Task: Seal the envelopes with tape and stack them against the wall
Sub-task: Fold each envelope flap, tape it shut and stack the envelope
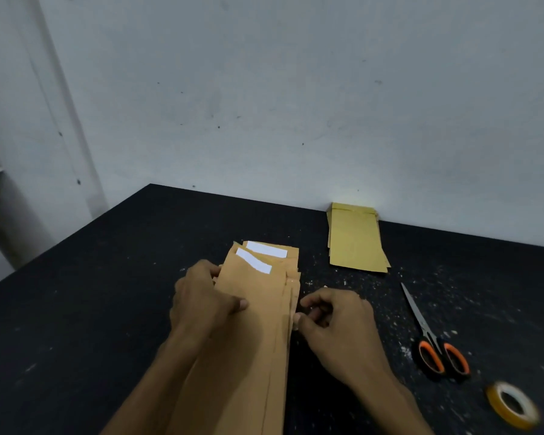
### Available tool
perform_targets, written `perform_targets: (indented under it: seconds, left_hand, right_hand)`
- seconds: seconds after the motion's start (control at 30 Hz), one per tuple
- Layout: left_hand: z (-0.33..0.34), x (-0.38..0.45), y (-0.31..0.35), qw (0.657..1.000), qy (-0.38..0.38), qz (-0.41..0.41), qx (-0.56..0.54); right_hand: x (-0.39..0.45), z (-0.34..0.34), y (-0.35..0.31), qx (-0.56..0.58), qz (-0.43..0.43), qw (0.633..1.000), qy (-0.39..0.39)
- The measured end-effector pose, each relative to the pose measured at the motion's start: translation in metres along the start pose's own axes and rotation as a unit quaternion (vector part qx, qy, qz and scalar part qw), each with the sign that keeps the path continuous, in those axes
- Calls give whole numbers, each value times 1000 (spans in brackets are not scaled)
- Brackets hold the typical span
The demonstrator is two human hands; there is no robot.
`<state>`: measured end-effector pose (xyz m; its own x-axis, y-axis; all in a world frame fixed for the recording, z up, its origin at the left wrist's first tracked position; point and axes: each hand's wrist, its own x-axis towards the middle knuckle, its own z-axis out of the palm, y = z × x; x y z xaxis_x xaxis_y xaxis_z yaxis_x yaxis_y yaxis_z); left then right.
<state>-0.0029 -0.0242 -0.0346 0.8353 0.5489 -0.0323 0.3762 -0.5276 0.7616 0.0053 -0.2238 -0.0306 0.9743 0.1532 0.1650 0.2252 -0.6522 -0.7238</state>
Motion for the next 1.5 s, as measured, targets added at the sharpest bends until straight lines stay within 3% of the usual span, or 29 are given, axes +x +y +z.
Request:
perform_targets:
  seconds: [0.2,0.4,0.53,0.6,0.87,1.03,1.33,1.5]
  left_hand:
    - [-16,-3,1,994,9,87,-68]
    - [-60,-28,30,950,-141,220,-173]
    - [-77,-41,45,930,-182,255,-191]
    - [-82,-45,49,926,-189,264,-191]
    - [-84,-53,56,923,-190,277,-188]
    - [-83,-57,58,918,-194,281,-200]
    - [-75,-63,73,909,-253,272,-189]
    - [-63,-66,87,901,-277,230,-242]
  right_hand:
    - [1,-14,-13,22,-23,999,21]
    - [16,-52,-46,108,-105,982,113]
    - [18,-88,-66,179,-104,977,-42]
    - [16,-96,-70,196,-104,972,-77]
    - [7,-101,-71,309,-23,947,-82]
    - [4,-108,-74,331,29,932,-148]
    - [1,-112,-73,273,33,944,-183]
    - [-9,-115,-57,348,48,921,-168]
